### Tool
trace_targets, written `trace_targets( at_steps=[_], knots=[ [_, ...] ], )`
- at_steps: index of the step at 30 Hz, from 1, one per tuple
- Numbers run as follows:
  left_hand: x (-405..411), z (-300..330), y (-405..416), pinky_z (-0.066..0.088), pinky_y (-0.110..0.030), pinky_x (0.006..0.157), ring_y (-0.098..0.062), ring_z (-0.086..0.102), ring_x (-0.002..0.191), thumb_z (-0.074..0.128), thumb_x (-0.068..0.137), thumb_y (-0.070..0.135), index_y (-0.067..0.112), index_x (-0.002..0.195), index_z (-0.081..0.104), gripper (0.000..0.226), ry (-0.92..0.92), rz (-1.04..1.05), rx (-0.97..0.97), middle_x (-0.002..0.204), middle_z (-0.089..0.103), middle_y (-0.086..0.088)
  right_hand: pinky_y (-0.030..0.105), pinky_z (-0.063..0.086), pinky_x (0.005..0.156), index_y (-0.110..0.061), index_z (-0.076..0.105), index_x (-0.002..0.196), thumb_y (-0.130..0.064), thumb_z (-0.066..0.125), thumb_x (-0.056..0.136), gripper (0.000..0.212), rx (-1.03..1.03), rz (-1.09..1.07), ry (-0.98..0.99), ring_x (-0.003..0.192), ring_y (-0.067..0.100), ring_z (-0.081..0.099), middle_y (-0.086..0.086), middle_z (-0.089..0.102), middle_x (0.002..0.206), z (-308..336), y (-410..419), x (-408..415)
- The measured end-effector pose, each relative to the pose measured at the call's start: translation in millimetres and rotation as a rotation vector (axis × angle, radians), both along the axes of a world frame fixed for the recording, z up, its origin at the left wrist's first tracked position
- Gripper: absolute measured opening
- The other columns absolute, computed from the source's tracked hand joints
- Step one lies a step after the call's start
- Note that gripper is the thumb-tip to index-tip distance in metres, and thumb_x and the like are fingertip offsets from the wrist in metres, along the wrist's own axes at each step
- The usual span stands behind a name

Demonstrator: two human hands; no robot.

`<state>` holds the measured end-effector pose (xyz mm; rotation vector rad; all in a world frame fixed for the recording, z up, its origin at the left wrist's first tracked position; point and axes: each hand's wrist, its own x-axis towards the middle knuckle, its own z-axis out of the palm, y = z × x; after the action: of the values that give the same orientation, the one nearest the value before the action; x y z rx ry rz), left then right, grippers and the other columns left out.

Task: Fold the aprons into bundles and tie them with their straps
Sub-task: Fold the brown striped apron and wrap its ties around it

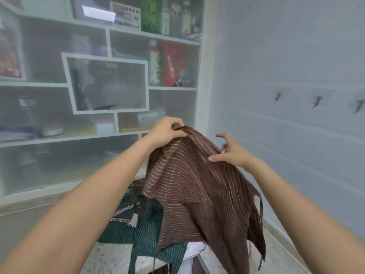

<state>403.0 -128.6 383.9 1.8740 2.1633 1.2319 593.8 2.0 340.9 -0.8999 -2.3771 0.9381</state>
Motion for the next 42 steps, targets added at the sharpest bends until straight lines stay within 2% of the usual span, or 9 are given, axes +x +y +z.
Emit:
trace_targets(
  at_steps=[5,14,19,24,28,31,34,38,42],
  knots=[
    [29.8,9.5,10.5,0.045,-0.03,0.075,-0.013,0.059,0.078,0.079,0.072,0.023,0.016,0.081,0.066,0.017,0.172,-0.104,-0.105,0.082,0.066,0.001,0.028,0.045,0.068,-0.004,0.064,0.092,-0.015,0.064,0.088,0.012,-0.128,0.182,0.226,0.078,0.02,0.058,0.011,0.063,0.086,16.0,-31.2,-14.4],
    [-9.5,3.1,-8.9,0.042,-0.025,0.07,-0.025,0.06,0.088,0.074,0.079,0.034,0.011,0.091,0.057,0.031,0.111,0.411,-0.282,0.093,0.06,-0.008,0.018,0.044,0.042,-0.007,0.055,0.07,-0.003,0.04,0.091,0.026,-0.546,-0.108,0.568,0.042,0.012,0.055,0.003,0.058,0.05,12.7,-24.9,3.5],
    [13.8,-8.8,-15.1,0.038,-0.016,0.04,-0.009,0.051,0.043,0.037,0.091,0.061,0.009,0.075,0.048,0.055,-0.475,0.138,-0.719,0.057,0.057,-0.001,0.022,0.052,0.045,-0.002,0.058,0.086,-0.006,0.038,0.093,0.022,-0.791,-0.159,0.72,0.046,0.013,0.06,0.007,0.06,0.065,16.1,-26.0,2.1],
    [33.4,-22.2,-4.1,0.049,-0.036,0.088,-0.03,0.06,0.108,0.002,0.076,0.083,0.0,0.127,0.05,0.109,-0.533,0.022,-1.014,0.12,0.06,-0.021,0.027,0.053,0.055,-0.003,0.057,0.095,-0.016,0.033,0.097,0.027,-0.952,-0.08,0.828,0.062,0.018,0.061,0.009,0.063,0.077,20.0,-30.9,1.8],
    [24.5,-35.1,10.1,0.029,-0.049,0.107,-0.026,0.045,0.128,0.013,0.077,0.083,0.002,0.141,0.034,0.106,-0.718,0.006,-0.734,0.135,0.052,-0.015,0.031,0.05,0.065,-0.007,0.06,0.085,-0.021,0.034,0.096,0.031,-1.0,-0.027,0.936,0.056,0.017,0.063,0.006,0.067,0.067,22.9,-28.2,6.3],
    [19.7,-43.3,9.1,0.042,-0.036,0.091,-0.018,0.062,0.097,0.037,0.083,0.071,0.006,0.122,0.055,0.078,-0.985,-0.273,-0.659,0.108,0.067,-0.007,0.034,0.054,0.069,-0.008,0.063,0.094,-0.036,0.045,0.097,0.033,-0.976,-0.086,0.995,0.066,0.019,0.067,0.008,0.07,0.08,20.8,-24.0,7.5],
    [25.8,-47.4,5.1,0.055,-0.026,0.075,-0.014,0.065,0.076,0.06,0.085,0.026,0.007,0.117,0.056,0.037,-1.174,-0.384,-0.374,0.093,0.066,-0.006,0.035,0.056,0.071,-0.009,0.062,0.097,-0.033,0.051,0.095,0.027,-0.913,-0.167,1.019,0.073,0.019,0.066,0.007,0.066,0.086,18.9,-16.5,13.6],
    [28.4,-32.2,-3.6,0.054,-0.02,0.048,-0.012,0.062,0.054,0.046,0.092,-0.006,0.012,0.12,0.053,0.034,-1.209,-0.324,0.037,0.091,0.062,-0.013,0.024,0.047,0.045,-0.007,0.057,0.081,-0.003,0.038,0.095,0.023,-0.753,-0.288,1.02,0.047,0.012,0.054,0.007,0.053,0.07,19.6,-12.1,24.6],
    [22.6,-15.5,-22.0,0.053,-0.015,0.05,-0.011,0.062,0.058,0.03,0.088,-0.017,0.004,0.103,0.064,0.043,-1.092,-0.314,-0.002,0.099,0.061,-0.015,0.026,0.042,0.045,-0.015,0.059,0.117,0.008,0.026,0.091,0.047,-0.657,-0.26,0.902,0.045,0.012,0.041,0.01,0.052,0.075,16.9,-11.4,32.9]
  ],
)
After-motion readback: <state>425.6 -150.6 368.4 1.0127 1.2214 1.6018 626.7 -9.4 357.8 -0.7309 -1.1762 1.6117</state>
